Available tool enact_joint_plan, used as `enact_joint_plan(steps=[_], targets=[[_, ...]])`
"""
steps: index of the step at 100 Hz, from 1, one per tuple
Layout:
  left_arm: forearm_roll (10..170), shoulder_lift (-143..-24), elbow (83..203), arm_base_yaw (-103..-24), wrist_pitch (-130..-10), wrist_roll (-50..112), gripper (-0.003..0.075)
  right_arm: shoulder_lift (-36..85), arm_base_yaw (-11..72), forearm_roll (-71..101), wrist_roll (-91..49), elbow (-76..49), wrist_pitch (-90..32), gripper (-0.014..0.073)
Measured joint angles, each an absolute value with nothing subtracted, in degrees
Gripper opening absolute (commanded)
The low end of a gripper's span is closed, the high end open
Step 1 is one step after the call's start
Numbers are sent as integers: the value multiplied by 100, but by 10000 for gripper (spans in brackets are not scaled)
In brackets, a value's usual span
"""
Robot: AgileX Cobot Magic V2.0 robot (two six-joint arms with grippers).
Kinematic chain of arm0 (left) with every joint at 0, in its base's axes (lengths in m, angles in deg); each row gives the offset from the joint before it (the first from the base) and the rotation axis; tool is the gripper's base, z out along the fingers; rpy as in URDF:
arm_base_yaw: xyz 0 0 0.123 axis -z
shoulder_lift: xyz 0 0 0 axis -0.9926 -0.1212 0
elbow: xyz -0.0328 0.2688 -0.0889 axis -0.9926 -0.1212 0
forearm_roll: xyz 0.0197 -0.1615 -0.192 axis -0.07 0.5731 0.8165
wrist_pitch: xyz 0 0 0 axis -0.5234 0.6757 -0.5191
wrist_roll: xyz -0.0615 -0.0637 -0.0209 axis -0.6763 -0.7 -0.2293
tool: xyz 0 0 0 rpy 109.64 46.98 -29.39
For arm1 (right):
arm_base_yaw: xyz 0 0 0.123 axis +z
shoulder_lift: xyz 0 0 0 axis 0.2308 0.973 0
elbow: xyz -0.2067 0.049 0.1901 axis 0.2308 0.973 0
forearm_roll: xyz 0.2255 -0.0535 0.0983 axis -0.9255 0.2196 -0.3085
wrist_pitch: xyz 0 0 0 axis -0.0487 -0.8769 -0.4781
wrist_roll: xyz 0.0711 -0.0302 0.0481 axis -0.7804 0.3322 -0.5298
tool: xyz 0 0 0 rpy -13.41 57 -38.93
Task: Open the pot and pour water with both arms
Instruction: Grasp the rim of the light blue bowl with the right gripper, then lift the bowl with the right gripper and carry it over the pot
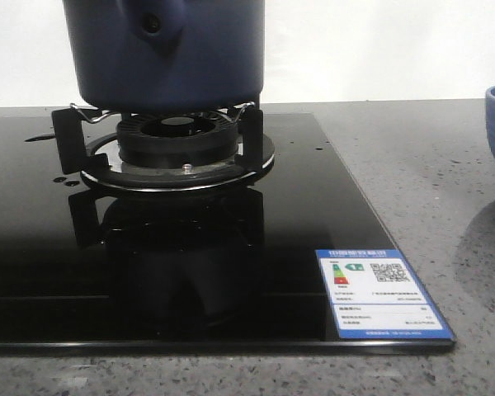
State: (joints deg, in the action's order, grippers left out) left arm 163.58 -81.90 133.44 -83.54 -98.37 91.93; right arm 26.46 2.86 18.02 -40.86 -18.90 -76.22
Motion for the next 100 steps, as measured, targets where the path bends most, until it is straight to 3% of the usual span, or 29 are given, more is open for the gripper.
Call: enact_joint_plan(steps=[11,33,89,100], targets=[[16358,-8190,13344,-8253,-9809,9193,242,2828,286,2223,-4489,-2013,-7895,444],[16377,-8190,13344,-8045,-9650,9193,242,3312,284,2792,-4977,-2037,-8073,311],[16455,-8190,13335,-8011,-9536,9193,242,3939,284,2557,-5017,-961,-7731,308],[16455,-8190,13335,-8011,-9536,9193,242,3939,284,2442,-5017,-899,-7559,245]])
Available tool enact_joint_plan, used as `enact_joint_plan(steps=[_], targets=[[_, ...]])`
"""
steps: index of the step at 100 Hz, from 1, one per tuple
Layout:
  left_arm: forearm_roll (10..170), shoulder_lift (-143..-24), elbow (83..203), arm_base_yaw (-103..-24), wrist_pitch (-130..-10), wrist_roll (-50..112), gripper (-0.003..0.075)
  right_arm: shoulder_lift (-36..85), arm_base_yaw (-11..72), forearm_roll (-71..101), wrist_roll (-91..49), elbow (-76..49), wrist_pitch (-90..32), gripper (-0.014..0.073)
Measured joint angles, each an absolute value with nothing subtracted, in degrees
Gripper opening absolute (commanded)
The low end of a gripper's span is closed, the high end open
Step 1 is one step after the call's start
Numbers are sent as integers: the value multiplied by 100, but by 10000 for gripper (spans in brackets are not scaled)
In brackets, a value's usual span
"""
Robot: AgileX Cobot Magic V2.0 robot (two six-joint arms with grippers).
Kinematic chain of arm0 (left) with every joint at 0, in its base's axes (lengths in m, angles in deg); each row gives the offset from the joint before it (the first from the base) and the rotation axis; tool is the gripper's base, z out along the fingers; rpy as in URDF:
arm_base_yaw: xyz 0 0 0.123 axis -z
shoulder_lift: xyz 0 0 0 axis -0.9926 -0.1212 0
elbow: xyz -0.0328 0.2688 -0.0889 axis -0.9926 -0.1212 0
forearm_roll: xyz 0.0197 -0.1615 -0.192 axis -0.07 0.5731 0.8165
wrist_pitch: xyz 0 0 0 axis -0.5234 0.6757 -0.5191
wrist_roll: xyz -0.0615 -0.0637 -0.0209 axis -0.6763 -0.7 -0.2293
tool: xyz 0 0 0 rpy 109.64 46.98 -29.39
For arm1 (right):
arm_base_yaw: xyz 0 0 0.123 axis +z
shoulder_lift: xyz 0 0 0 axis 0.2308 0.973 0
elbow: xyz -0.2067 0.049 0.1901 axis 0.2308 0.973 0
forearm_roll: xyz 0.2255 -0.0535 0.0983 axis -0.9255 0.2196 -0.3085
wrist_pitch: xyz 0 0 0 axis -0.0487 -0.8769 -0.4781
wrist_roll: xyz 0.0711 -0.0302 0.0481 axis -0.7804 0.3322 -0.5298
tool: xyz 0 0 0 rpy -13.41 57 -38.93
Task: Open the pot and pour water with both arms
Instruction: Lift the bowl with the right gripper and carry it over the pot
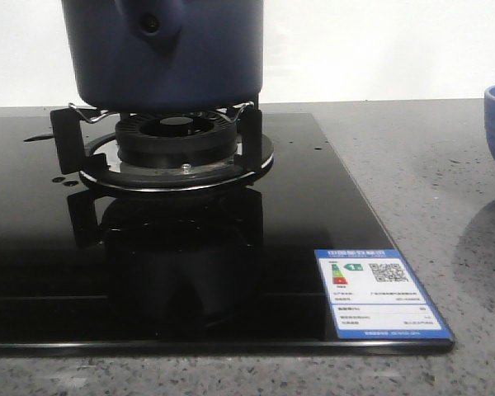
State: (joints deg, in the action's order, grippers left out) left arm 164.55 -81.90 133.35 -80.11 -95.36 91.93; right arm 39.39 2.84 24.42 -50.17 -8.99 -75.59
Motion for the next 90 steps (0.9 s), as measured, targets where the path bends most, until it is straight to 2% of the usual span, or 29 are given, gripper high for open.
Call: enact_joint_plan(steps=[17,26,65,90], targets=[[16463,-8190,13335,-8011,-9526,9193,242,3939,284,2351,-5017,-899,-7448,20],[16463,-8190,13335,-8011,-9526,9193,242,3939,284,2339,-5017,-899,-7425,-71],[16463,-8190,13335,-8011,-9526,9193,242,3906,284,2282,-4831,-969,-7243,-69],[16463,-8190,13335,-8011,-9514,9193,242,3902,309,2282,-4563,-2142,-7878,-69]])
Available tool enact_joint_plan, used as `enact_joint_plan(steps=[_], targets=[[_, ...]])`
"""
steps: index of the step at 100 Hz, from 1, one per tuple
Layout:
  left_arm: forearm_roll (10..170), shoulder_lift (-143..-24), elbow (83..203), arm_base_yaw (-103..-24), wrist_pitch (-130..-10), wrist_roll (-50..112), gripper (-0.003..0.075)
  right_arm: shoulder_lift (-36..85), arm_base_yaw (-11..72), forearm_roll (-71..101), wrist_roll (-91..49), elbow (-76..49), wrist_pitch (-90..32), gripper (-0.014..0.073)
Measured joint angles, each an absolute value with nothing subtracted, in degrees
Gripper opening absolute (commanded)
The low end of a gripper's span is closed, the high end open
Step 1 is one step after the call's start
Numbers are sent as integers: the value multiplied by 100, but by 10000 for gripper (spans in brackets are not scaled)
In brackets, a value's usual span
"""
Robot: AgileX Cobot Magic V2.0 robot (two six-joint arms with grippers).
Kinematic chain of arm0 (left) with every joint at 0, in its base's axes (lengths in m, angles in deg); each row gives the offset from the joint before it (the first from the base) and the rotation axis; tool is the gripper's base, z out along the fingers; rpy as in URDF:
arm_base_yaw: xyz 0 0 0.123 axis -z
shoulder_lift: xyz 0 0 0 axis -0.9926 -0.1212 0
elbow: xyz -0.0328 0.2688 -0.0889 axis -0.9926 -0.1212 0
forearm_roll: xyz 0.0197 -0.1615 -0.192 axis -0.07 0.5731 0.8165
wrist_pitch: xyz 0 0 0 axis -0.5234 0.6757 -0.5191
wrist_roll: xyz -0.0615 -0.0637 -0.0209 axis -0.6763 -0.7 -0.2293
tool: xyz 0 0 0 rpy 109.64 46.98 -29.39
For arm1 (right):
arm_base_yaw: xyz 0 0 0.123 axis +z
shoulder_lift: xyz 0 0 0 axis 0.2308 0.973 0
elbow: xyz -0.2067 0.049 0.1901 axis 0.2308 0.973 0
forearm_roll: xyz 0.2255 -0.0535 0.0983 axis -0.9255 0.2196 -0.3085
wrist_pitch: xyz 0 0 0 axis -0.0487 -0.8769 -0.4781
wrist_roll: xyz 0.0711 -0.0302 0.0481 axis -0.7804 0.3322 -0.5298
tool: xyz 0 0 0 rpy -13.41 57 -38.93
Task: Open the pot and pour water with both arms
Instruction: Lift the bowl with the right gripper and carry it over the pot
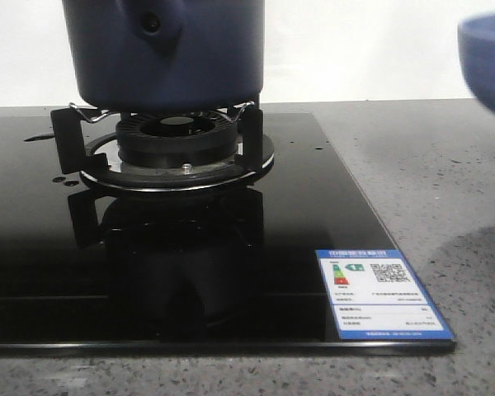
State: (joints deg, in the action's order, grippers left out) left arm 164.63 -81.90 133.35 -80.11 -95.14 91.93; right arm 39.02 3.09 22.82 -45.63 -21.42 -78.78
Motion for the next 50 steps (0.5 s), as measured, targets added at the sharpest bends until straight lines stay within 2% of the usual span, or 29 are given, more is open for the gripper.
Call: enact_joint_plan(steps=[22,50], targets=[[16463,-8190,13335,-8011,-9387,9193,242,4038,735,2292,-4541,-3572,-8475,-62],[16477,-8152,13335,-8011,-8922,9160,242,5188,1713,2292,-4537,-5474,-8948,-62]])
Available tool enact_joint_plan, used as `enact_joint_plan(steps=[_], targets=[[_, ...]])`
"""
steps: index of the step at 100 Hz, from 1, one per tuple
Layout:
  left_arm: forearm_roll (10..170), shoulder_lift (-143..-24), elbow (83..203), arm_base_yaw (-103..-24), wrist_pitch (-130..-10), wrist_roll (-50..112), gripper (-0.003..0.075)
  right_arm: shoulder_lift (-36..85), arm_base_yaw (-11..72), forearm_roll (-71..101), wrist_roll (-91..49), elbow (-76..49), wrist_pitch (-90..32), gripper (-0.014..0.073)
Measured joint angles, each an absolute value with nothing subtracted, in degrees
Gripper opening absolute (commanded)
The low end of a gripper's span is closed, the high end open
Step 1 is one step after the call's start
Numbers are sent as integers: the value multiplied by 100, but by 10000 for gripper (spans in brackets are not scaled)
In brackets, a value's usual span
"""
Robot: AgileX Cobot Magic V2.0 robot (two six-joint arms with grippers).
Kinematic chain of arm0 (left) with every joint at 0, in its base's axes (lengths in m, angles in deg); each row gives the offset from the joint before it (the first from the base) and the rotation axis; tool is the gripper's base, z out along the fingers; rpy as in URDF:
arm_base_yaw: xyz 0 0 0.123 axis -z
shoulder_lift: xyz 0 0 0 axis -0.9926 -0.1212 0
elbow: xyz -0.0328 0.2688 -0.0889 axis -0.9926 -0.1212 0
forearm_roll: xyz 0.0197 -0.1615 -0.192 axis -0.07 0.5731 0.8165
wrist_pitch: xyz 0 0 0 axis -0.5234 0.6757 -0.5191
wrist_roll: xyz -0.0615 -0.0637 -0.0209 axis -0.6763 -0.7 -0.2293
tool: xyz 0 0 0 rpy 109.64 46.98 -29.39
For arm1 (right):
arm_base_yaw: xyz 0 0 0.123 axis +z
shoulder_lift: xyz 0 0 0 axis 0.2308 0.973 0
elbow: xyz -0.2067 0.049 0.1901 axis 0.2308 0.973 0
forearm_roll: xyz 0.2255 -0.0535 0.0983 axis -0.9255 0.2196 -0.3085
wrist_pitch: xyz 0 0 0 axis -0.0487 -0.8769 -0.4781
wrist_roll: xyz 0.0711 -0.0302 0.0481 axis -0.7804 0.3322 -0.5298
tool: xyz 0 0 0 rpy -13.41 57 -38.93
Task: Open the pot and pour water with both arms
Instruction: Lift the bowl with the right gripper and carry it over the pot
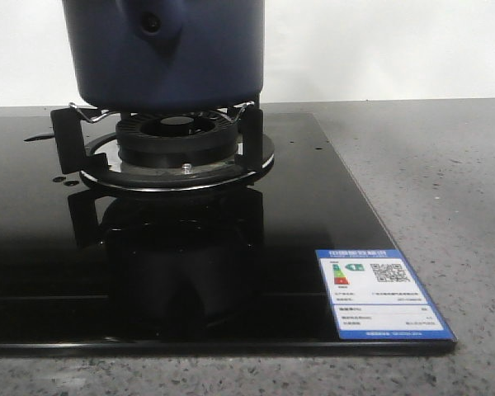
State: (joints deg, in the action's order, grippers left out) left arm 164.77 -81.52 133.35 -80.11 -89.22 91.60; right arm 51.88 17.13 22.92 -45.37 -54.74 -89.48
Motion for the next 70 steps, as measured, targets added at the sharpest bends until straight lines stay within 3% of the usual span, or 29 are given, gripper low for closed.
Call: enact_joint_plan(steps=[40,70], targets=[[16548,-7969,13335,-8011,-8301,9151,242,6832,2959,2292,-4537,-7798,-8973,-62],[16570,-7970,13335,-8011,-8243,9151,242,7267,3423,2781,-4537,-8170,-8548,-62]])
